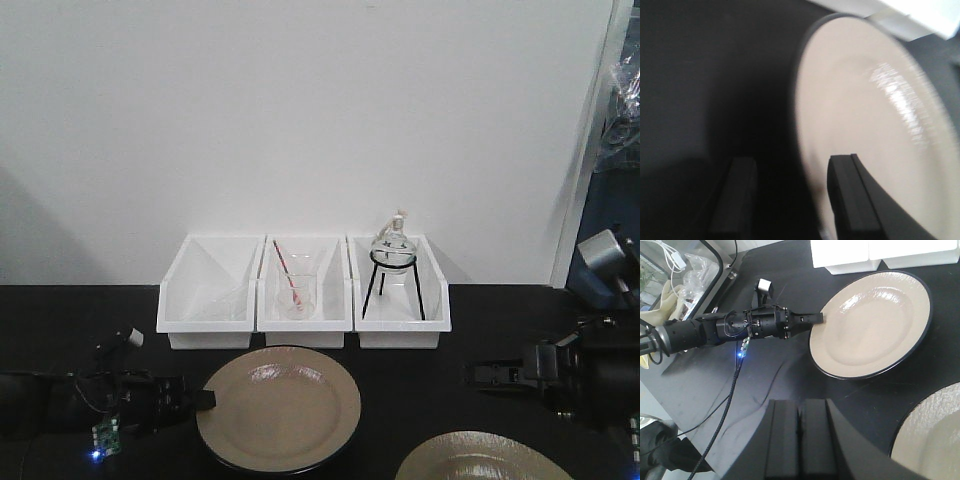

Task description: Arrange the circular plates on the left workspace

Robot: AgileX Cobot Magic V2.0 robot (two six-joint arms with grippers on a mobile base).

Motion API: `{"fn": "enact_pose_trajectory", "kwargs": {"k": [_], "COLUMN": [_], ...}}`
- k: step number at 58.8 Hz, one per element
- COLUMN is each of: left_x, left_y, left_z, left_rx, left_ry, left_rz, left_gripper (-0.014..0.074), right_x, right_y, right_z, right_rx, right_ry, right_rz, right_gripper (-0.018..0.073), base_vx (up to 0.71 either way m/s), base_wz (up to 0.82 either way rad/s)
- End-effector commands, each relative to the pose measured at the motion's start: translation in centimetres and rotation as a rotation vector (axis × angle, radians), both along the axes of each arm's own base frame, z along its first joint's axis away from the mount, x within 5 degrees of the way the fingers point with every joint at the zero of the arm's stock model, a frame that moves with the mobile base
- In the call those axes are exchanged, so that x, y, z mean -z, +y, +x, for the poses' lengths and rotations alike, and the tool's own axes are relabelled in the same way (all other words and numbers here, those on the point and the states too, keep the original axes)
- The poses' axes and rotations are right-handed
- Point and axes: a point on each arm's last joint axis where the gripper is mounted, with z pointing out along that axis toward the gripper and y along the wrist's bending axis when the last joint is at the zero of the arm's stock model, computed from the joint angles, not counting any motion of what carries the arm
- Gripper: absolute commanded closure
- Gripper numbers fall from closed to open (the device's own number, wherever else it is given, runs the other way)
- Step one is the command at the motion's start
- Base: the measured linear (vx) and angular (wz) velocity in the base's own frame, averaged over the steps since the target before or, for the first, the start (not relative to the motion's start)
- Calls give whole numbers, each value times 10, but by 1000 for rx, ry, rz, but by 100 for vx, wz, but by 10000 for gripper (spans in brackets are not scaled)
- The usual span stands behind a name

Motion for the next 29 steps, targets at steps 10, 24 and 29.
{"fn": "enact_pose_trajectory", "kwargs": {"k": [10,24,29], "left_x": [-79,-156,-188], "left_y": [1,-9,-11], "left_z": [-4,-35,-52], "left_rx": [20,148,177], "left_ry": [-204,-361,-420], "left_rz": [55,-36,-66], "left_gripper": [146,263,454], "right_x": [-20,-19,-18], "right_y": [2,2,0], "right_z": [-2,-3,-2], "right_rx": [-1,-9,4], "right_ry": [-62,-59,-52], "right_rz": [51,47,37], "right_gripper": [559,559,559], "base_vx": [0,0,0], "base_wz": [0,0,0]}}
